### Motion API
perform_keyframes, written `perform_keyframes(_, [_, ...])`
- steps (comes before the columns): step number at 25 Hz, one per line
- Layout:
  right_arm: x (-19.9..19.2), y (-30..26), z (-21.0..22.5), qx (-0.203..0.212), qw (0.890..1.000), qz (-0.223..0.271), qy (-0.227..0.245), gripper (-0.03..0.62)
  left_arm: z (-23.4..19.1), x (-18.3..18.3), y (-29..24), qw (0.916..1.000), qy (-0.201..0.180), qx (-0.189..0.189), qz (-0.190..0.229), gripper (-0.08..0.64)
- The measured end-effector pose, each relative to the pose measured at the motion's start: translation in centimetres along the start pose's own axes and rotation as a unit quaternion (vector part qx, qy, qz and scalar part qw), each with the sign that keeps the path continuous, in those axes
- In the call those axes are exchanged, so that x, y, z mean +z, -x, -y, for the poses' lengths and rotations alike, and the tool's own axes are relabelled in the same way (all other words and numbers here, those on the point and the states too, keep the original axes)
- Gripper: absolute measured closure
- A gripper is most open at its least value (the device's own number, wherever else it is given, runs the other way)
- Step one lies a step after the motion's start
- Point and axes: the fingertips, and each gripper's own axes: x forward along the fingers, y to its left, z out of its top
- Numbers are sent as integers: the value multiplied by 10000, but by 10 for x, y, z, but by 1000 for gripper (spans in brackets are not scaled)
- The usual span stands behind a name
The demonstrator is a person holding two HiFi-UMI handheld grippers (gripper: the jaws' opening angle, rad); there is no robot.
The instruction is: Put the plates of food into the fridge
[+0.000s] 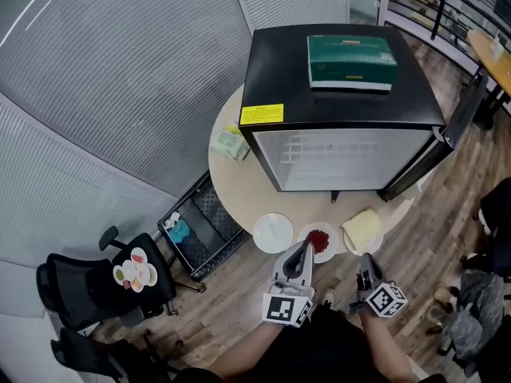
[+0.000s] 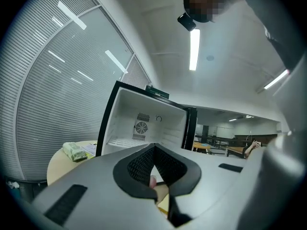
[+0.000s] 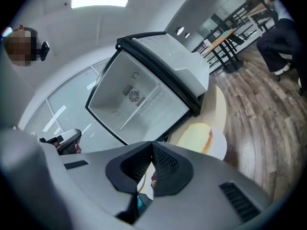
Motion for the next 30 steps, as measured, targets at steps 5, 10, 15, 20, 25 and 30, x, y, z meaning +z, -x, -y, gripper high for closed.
perform_keyframes(5, [-12,-1,44,-431,9977,55,-527,586,5,-22,-11,9997,43,-149,-166,557])
perform_keyframes(10, [-33,6,88,-780,9885,42,-1292,575,12,-42,-16,9991,113,-231,-350,557])
perform_keyframes(15, [-50,-1,120,-848,9840,-90,-1565,515,15,-59,-19,9983,116,-310,-486,557])
perform_keyframes(20, [-59,-14,138,-563,9786,51,-1979,480,18,-59,-21,9985,171,-303,-432,557])
perform_keyframes(25, [-63,-24,146,-667,9726,54,-2226,479,17,-60,-22,9982,94,-305,-505,556])
perform_keyframes(30, [-68,-37,155,-714,9683,-24,-2395,480,15,-61,-22,9977,114,-358,-557,556])
